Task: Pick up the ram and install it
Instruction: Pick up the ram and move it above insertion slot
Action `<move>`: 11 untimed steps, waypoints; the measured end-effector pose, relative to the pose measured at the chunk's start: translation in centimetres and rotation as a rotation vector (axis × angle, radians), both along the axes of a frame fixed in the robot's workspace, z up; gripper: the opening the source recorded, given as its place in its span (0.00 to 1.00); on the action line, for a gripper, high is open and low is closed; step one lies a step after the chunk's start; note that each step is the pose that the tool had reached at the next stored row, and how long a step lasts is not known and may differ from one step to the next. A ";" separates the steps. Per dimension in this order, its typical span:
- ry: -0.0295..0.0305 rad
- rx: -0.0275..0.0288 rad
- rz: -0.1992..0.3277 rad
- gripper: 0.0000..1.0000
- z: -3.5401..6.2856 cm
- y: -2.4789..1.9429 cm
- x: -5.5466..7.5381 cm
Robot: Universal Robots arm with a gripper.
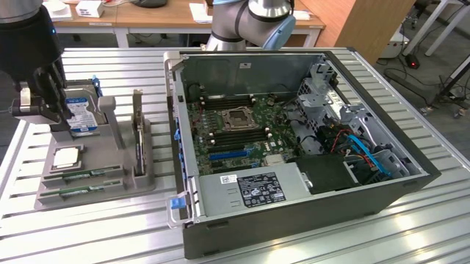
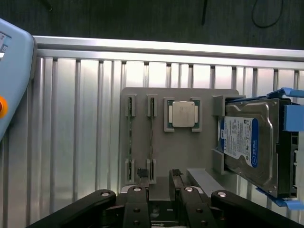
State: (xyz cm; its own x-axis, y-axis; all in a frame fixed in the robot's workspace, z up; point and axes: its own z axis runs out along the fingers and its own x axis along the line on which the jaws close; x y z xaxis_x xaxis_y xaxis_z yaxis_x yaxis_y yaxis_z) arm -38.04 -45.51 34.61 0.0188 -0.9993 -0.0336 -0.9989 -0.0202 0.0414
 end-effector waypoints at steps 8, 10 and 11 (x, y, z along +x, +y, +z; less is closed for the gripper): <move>0.0000 0.0001 0.000 0.30 0.00 -0.78 0.0; 0.0000 0.0001 0.000 0.30 0.00 -0.78 0.0; 0.0000 0.0002 0.000 0.30 -0.03 -0.78 0.0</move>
